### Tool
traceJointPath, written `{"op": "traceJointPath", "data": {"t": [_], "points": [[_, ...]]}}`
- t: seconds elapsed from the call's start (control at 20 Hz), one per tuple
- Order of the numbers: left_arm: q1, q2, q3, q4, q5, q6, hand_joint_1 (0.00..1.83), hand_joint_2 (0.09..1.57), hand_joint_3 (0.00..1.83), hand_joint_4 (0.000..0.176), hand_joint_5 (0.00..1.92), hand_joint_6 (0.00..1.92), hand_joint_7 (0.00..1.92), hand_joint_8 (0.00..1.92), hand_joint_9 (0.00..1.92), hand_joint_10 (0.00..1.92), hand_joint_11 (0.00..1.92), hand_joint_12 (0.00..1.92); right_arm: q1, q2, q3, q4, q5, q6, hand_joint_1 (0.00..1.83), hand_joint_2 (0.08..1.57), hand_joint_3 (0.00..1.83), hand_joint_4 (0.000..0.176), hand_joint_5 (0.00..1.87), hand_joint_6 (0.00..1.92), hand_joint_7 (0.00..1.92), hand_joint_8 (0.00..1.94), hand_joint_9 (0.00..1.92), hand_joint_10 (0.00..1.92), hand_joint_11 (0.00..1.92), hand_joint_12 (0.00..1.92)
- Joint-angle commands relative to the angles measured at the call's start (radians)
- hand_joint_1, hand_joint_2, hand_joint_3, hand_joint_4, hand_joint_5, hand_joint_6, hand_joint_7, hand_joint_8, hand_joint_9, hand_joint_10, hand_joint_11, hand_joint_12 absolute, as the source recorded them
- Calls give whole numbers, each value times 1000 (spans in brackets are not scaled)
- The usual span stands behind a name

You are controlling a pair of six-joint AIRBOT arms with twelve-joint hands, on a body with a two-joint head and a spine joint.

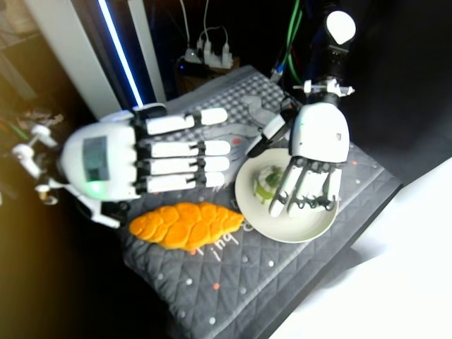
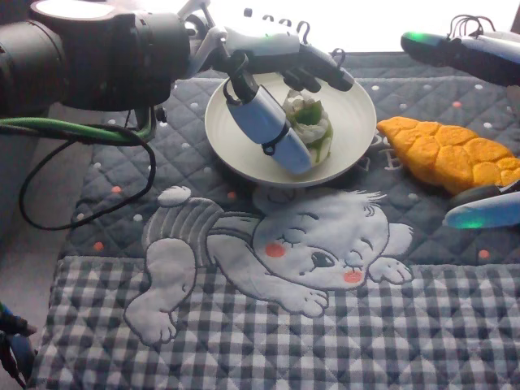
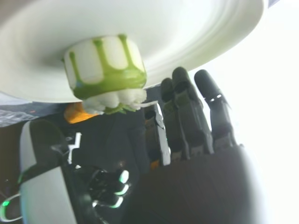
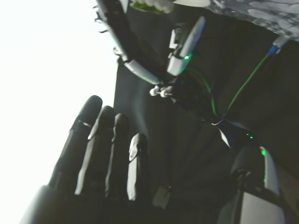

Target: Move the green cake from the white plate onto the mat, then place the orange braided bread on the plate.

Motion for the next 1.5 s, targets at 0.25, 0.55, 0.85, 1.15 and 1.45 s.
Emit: {"op": "traceJointPath", "data": {"t": [0.25, 0.55, 0.85, 1.15, 1.45], "points": [[16, -10, 15, -44, -17, -4, 1056, 958, 4, 134, 740, 74, 723, 42, 752, 73, 256, 1145, 4, 7, -13, 22, 128, 9, 797, 692, 0, 82, 265, 7, 396, 0, 421, 1, 220, 820], [17, -10, 28, -130, -79, -3, 1210, 1136, 0, 0, 1006, 961, 867, 1132, 892, 506, 539, 1264, 4, 7, -23, 10, 143, 9, 756, 721, 13, 98, 320, 6, 451, 7, 456, 6, 236, 794], [-46, 108, -55, -211, -201, 9, 1207, 1198, 2, 0, 934, 1191, 701, 1273, 624, 908, 344, 1355, 4, 10, -26, 9, 143, 9, 773, 708, 0, 85, 267, 1, 383, 2, 412, 2, 206, 852], [-61, 271, -227, -208, -288, 60, 1241, 1090, 0, 0, 1148, 769, 922, 1037, 892, 705, 602, 1295, 4, 28, -27, 18, 144, 9, 752, 740, 3, 148, 241, 8, 423, 6, 431, 1, 259, 797], [-22, 390, -374, -136, -331, 64, 1273, 1031, 0, 0, 1352, 342, 1034, 936, 1005, 827, 712, 1367, 4, 36, -26, 24, 143, 9, 877, 671, 2, 176, 249, 2, 425, 4, 456, 7, 283, 758]]}}
